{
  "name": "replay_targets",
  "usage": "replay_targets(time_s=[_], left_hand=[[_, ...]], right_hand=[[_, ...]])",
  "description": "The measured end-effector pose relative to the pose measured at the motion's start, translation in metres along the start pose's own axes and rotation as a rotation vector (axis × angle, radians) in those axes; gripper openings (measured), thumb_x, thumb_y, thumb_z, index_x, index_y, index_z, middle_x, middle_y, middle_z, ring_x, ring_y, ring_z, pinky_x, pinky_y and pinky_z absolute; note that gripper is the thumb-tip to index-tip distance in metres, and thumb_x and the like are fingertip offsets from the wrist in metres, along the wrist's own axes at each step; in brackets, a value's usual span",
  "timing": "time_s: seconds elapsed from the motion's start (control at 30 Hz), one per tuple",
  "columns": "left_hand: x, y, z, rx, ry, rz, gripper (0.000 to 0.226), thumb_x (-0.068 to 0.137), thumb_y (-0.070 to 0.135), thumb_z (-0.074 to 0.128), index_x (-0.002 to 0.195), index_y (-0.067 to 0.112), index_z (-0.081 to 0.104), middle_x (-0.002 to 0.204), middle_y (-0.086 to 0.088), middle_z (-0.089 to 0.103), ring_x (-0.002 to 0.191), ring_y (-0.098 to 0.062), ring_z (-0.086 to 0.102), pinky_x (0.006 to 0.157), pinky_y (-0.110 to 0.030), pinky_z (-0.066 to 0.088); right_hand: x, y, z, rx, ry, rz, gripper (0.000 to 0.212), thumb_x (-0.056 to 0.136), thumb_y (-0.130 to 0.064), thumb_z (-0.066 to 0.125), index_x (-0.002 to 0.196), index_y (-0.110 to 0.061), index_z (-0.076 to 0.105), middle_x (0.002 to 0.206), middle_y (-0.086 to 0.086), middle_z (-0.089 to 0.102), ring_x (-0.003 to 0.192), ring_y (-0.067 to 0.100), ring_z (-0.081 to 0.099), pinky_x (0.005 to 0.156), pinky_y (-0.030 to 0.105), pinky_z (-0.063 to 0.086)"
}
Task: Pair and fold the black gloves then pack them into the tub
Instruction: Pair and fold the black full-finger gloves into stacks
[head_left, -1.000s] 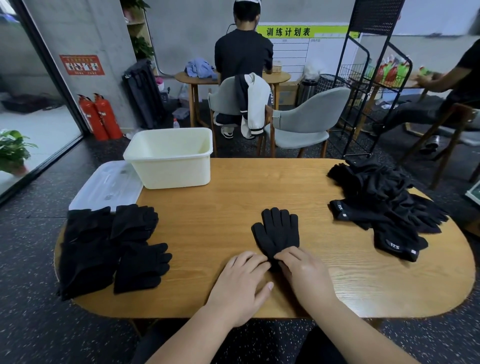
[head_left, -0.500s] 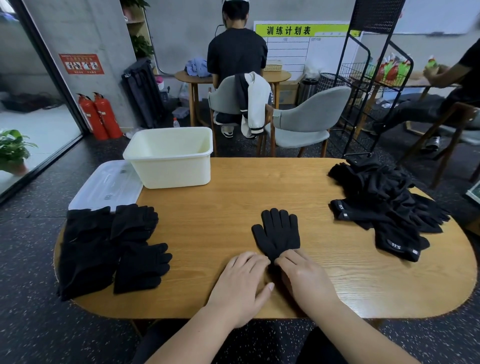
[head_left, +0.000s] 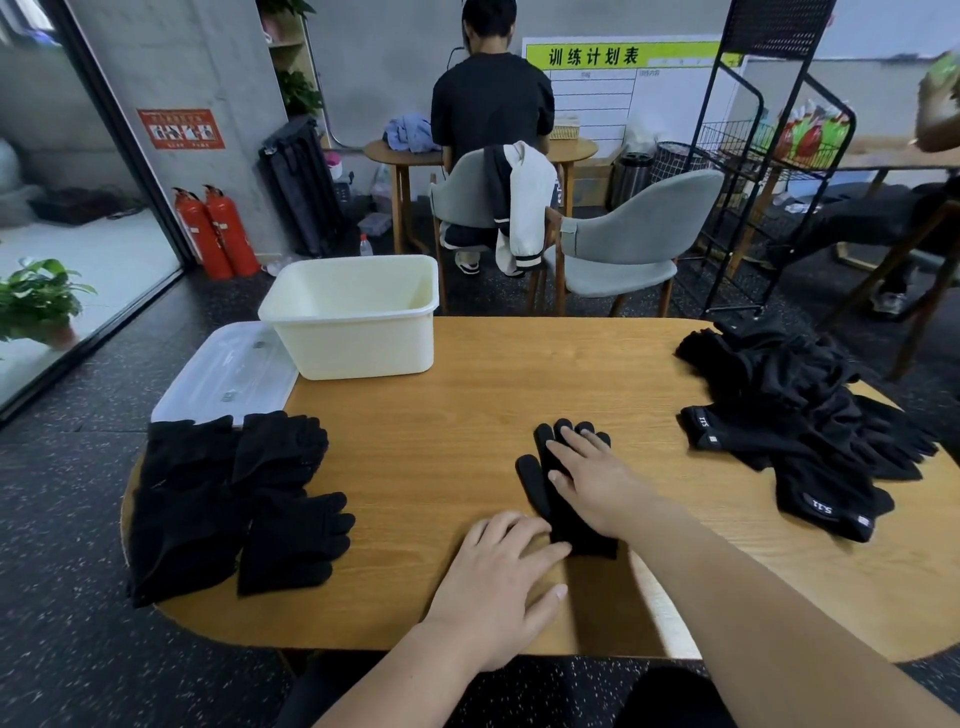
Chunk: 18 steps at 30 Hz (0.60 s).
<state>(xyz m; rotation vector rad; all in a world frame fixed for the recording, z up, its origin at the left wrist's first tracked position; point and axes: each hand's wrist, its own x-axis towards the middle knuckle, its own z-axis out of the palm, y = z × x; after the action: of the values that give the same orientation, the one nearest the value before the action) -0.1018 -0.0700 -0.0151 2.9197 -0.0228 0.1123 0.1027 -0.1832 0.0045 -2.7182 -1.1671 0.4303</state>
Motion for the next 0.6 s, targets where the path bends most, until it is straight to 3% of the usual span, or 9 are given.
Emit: replay_targets(time_s=[0.13, 0.43, 0.6], left_hand=[[0.001, -0.002, 0.000, -0.020, -0.010, -0.007, 0.054, 0.108, 0.061, 0.026, 0.156, 0.041, 0.041, 0.158, 0.015, 0.033, 0.151, -0.016, 0.020, 0.125, -0.044, 0.021], [0.001, -0.003, -0.001, -0.116, 0.030, -0.032, 0.057, 0.108, 0.062, 0.027, 0.158, 0.037, 0.038, 0.156, 0.020, 0.033, 0.149, -0.006, 0.021, 0.125, -0.034, 0.018], [0.003, -0.004, -0.003, -0.232, 0.070, -0.143, 0.053, 0.106, 0.060, 0.032, 0.153, 0.036, 0.039, 0.148, 0.021, 0.028, 0.137, 0.000, 0.031, 0.119, -0.031, 0.031]], right_hand=[[0.003, -0.007, -0.003, -0.044, 0.096, 0.020, 0.062, 0.112, -0.051, 0.024, 0.167, -0.022, 0.020, 0.176, 0.000, 0.005, 0.162, 0.028, -0.001, 0.130, 0.044, 0.016], [0.013, -0.019, 0.016, -0.108, 0.126, 0.096, 0.071, 0.107, -0.065, 0.012, 0.168, -0.029, 0.009, 0.176, 0.001, -0.005, 0.162, 0.029, -0.010, 0.131, 0.046, 0.006], [0.020, -0.020, 0.021, -0.133, 0.108, 0.149, 0.077, 0.100, -0.074, 0.001, 0.167, -0.037, -0.006, 0.174, -0.002, -0.018, 0.160, 0.026, -0.020, 0.131, 0.049, -0.003]])
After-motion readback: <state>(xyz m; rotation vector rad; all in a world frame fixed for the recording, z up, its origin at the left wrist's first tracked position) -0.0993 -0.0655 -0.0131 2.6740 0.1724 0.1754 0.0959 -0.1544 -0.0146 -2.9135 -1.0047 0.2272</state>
